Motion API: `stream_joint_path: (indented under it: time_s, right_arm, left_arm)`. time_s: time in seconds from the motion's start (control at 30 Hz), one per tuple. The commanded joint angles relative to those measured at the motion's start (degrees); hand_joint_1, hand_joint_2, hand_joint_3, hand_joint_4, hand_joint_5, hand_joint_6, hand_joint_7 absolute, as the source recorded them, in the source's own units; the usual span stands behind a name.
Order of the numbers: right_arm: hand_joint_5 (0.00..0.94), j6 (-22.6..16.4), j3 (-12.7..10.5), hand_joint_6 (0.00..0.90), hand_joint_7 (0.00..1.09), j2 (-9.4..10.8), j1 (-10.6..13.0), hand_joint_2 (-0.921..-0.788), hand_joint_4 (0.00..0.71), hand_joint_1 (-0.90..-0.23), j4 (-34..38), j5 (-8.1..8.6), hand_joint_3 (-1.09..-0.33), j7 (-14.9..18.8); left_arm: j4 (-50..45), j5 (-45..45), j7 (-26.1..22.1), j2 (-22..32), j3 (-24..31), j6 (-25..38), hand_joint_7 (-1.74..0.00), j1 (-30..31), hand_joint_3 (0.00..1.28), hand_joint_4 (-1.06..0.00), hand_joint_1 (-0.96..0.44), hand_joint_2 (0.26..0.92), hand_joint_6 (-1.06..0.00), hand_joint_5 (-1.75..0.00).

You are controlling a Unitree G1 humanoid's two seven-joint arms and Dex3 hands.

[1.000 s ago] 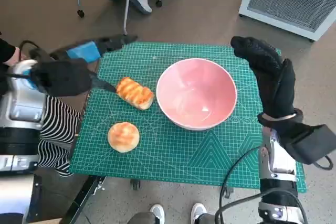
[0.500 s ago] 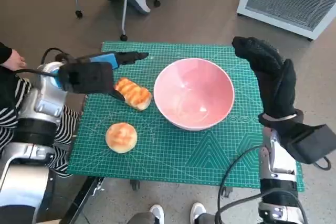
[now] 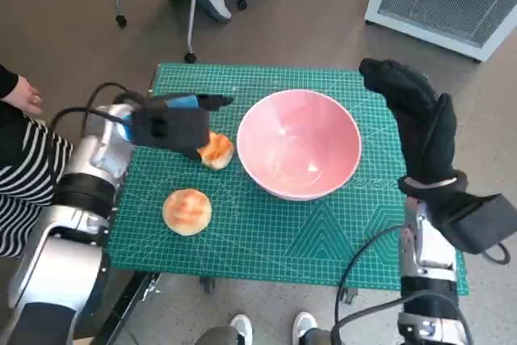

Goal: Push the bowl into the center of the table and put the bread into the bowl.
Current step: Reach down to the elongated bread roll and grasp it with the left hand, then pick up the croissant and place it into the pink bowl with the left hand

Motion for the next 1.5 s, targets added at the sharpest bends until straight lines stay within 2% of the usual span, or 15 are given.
stream_joint_path:
  time_s: [0.03, 0.33, 0.47, 0.5, 0.6, 0.73, 0.83, 0.9, 0.93, 0.97, 1.0, 1.1, 1.2, 1.5]
  right_arm:
    - [0.001, 0.64, -0.16, 0.069, 0.47, -0.70, 1.59, -0.921, 0.174, -0.750, 0.08, -0.29, -0.758, -0.38]
    - [0.000, 1.03, -0.15, 0.069, 0.47, -0.74, 2.17, -0.921, 0.172, -0.751, -0.87, -0.42, -0.758, -0.68]
    - [0.000, 1.24, -0.15, 0.070, 0.47, -0.79, 2.55, -0.921, 0.172, -0.752, -1.49, -0.45, -0.758, -0.79]
    - [0.000, 1.30, -0.14, 0.070, 0.47, -0.82, 2.65, -0.921, 0.172, -0.752, -1.67, -0.44, -0.758, -0.82]
    - [0.000, 1.37, -0.12, 0.070, 0.47, -0.87, 2.76, -0.921, 0.172, -0.753, -1.88, -0.48, -0.758, -0.94]
    - [0.001, 1.67, -0.10, 0.070, 0.47, -0.93, 2.91, -0.921, 0.172, -0.754, -2.23, -0.56, -0.758, -1.12]
    - [0.000, 1.92, -0.08, 0.070, 0.47, -0.95, 3.07, -0.921, 0.172, -0.755, -2.56, -0.58, -0.758, -1.20]
    - [0.000, 2.03, -0.07, 0.070, 0.47, -0.97, 3.11, -0.921, 0.172, -0.755, -2.65, -0.59, -0.758, -1.26]
    - [0.000, 2.10, -0.06, 0.070, 0.47, -0.97, 3.15, -0.921, 0.172, -0.755, -2.72, -0.61, -0.758, -1.31]
    - [0.000, 2.15, -0.05, 0.070, 0.47, -0.98, 3.18, -0.921, 0.172, -0.756, -2.78, -0.62, -0.759, -1.34]
    - [0.000, 2.20, -0.05, 0.070, 0.47, -0.99, 3.24, -0.921, 0.172, -0.756, -2.84, -0.60, -0.759, -1.36]
    - [0.000, 2.26, 0.00, 0.070, 0.47, -1.02, 3.33, -0.921, 0.172, -0.758, -2.96, -0.62, -0.759, -1.45]
    - [0.000, 2.35, -0.01, 0.070, 0.47, -1.08, 3.40, -0.921, 0.172, -0.759, -3.04, -0.55, -0.759, -1.50]
    - [0.000, 2.56, -0.04, 0.070, 0.47, -1.15, 3.37, -0.921, 0.172, -0.760, -3.01, -0.32, -0.759, -1.53]
  left_arm:
    - [3.91, 2.72, 3.29, -1.72, -2.11, 1.30, -0.01, -2.24, 0.00, -0.08, -0.11, 0.743, -0.20, -0.02]
    - [7.76, 5.47, 6.42, -4.37, -4.39, 6.06, -0.01, -1.90, 0.01, -0.11, -0.11, 0.745, -0.22, -0.01]
    - [8.63, 6.11, 9.02, -5.27, -5.03, 7.66, -0.04, -1.31, 0.01, -0.15, -0.09, 0.763, -0.29, -0.02]
    - [8.72, 6.24, 9.55, -5.39, -5.12, 7.80, -0.05, -1.18, 0.02, -0.19, -0.08, 0.773, -0.35, -0.02]
    - [9.09, 6.87, 11.90, -5.70, -5.44, 7.66, -0.06, -0.51, 0.02, -0.26, -0.07, 0.788, -0.42, -0.02]
    - [9.37, 7.45, 14.18, -5.70, -6.03, 6.72, -0.09, -0.11, 0.02, -0.41, -0.04, 0.817, -0.56, -0.04]
    - [9.50, 7.95, 15.90, -5.51, -6.72, 5.87, -0.13, 0.04, 0.02, -0.62, -0.03, 0.841, -0.67, -0.09]
    - [9.56, 8.20, 16.82, -5.30, -7.09, 5.22, -0.15, 0.07, 0.02, -0.70, -0.02, 0.852, -0.72, -0.12]
    - [9.56, 8.30, 17.20, -5.13, -7.19, 4.82, -0.21, 0.02, 0.01, -0.75, -0.01, 0.861, -0.73, -0.13]
    - [9.58, 8.40, 17.46, -5.03, -7.23, 4.53, -0.42, -0.02, 0.03, -0.78, -0.08, 0.873, -0.71, -0.16]
    - [9.61, 8.49, 17.72, -4.91, -7.22, 4.28, -0.74, -0.09, 0.07, -0.78, -0.18, 0.890, -0.67, -0.27]
    - [9.68, 8.56, 18.14, -4.62, -7.05, 3.76, -1.13, -0.27, 0.11, -0.68, -0.06, 0.911, -0.58, -0.88]
    - [9.47, 8.16, 18.25, -4.14, -6.52, 3.15, -1.24, -0.74, 0.12, -0.66, -0.02, 0.918, -0.55, -1.07]
    - [7.83, 5.58, 17.69, -2.47, -3.25, 1.38, -1.25, -3.65, 0.10, -0.69, 0.00, 0.920, -0.54, -1.16]
